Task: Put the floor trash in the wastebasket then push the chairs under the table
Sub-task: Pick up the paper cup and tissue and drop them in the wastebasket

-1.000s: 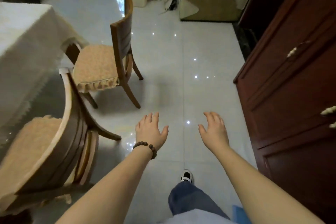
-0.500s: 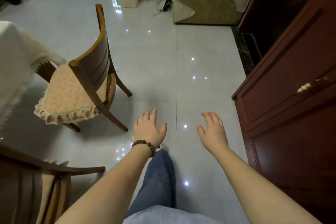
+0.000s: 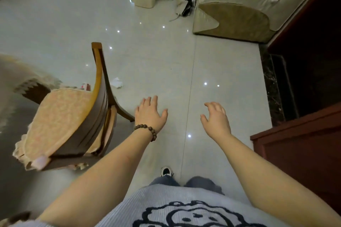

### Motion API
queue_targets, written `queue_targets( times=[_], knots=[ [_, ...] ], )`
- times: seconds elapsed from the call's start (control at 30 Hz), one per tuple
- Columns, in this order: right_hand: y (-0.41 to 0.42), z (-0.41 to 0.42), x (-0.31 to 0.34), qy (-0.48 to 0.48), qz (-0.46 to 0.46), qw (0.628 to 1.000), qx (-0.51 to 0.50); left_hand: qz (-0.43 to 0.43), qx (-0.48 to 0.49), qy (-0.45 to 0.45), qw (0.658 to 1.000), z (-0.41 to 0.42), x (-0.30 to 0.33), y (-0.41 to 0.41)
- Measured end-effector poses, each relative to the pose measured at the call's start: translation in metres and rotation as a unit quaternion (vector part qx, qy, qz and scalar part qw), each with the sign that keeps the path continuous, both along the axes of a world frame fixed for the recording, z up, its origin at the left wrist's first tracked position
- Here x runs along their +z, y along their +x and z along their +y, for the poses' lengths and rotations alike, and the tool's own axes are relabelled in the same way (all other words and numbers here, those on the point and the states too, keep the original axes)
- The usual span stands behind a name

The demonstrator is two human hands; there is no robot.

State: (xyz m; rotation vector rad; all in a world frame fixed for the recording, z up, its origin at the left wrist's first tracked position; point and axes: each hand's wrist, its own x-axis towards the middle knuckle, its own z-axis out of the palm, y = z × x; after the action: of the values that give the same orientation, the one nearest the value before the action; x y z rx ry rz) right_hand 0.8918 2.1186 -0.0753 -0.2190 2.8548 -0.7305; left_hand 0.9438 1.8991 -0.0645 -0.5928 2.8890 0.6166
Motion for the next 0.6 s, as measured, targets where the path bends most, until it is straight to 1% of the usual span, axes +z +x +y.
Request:
queue_targets(
  times=[0.13,0.27,0.43,0.6],
  knots=[
    [-0.084,-0.029,-0.003,0.001,-0.006,1.0,0.023,0.004,0.017,-0.001,1.0,-0.026,0.001,-0.079],
    [-0.182,-0.062,-0.016,0.003,-0.01,0.998,0.059,-0.011,0.055,-0.005,0.998,-0.057,-0.013,-0.157],
    [-0.335,-0.107,-0.026,-0.012,0.011,0.994,0.107,-0.031,0.123,-0.006,0.992,-0.1,-0.031,-0.27],
    [-0.488,-0.153,-0.015,-0.002,0.024,0.983,0.18,-0.022,0.211,0.003,0.977,-0.14,-0.023,-0.388]
  ],
)
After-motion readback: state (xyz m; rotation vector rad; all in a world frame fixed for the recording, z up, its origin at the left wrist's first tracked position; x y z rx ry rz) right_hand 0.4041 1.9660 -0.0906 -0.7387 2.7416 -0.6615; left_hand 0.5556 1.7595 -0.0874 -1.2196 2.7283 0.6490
